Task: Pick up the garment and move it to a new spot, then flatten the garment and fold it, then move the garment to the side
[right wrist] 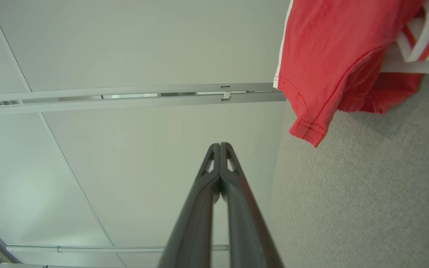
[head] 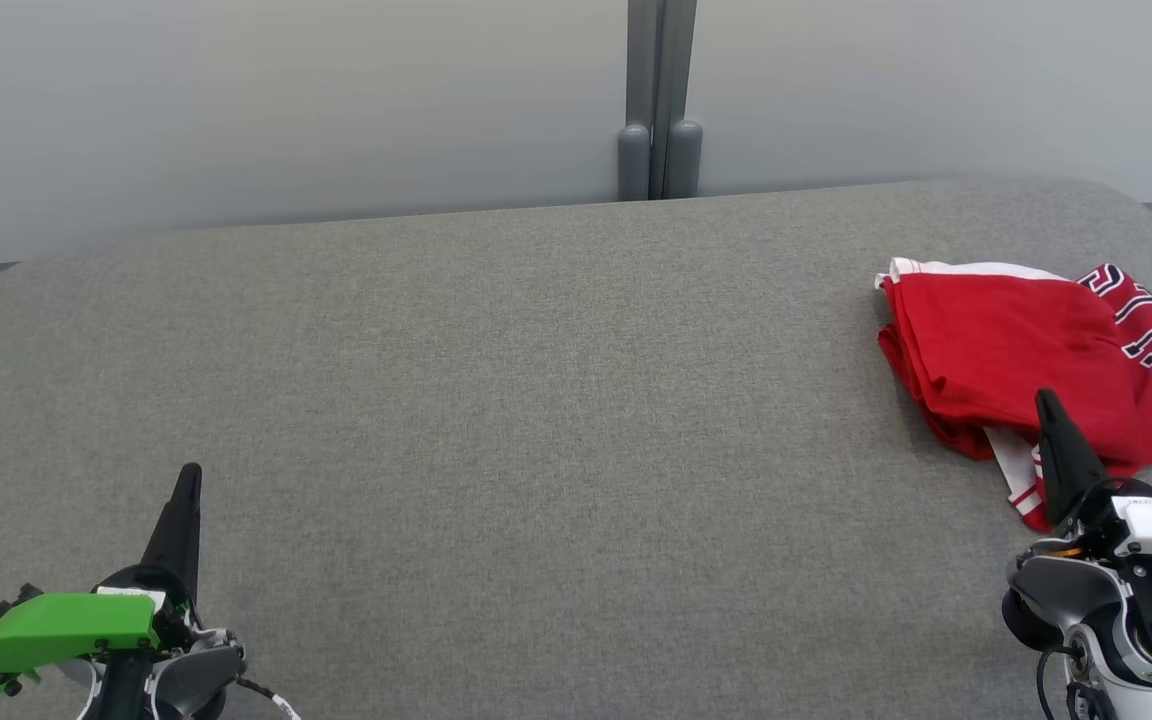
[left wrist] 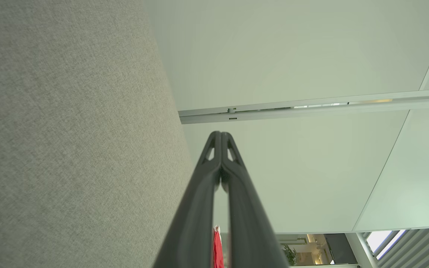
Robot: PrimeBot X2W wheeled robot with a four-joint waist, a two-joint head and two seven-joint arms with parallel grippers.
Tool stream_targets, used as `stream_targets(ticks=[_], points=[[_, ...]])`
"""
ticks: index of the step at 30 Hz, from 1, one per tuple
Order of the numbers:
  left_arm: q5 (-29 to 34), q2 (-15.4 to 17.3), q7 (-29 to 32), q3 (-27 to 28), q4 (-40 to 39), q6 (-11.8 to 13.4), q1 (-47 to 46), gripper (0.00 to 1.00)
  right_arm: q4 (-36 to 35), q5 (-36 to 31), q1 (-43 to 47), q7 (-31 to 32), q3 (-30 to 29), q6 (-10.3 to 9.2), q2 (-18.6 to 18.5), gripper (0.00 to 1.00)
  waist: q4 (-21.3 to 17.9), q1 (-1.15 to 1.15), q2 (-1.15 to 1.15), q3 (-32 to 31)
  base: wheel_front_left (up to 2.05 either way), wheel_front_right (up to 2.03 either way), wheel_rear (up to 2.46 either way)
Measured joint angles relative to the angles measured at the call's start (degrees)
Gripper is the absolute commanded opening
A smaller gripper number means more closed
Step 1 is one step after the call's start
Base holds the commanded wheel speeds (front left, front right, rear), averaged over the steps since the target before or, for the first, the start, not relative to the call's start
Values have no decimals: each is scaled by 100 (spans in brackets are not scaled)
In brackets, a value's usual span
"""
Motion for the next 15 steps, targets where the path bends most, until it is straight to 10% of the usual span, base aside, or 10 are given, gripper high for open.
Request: stream_targets(ticks=[15], points=[[0, 0, 0, 2, 5, -1, -1, 0, 7, 0, -1, 16, -3, 1, 0, 0, 0, 0, 0, -1, 0, 0, 0]])
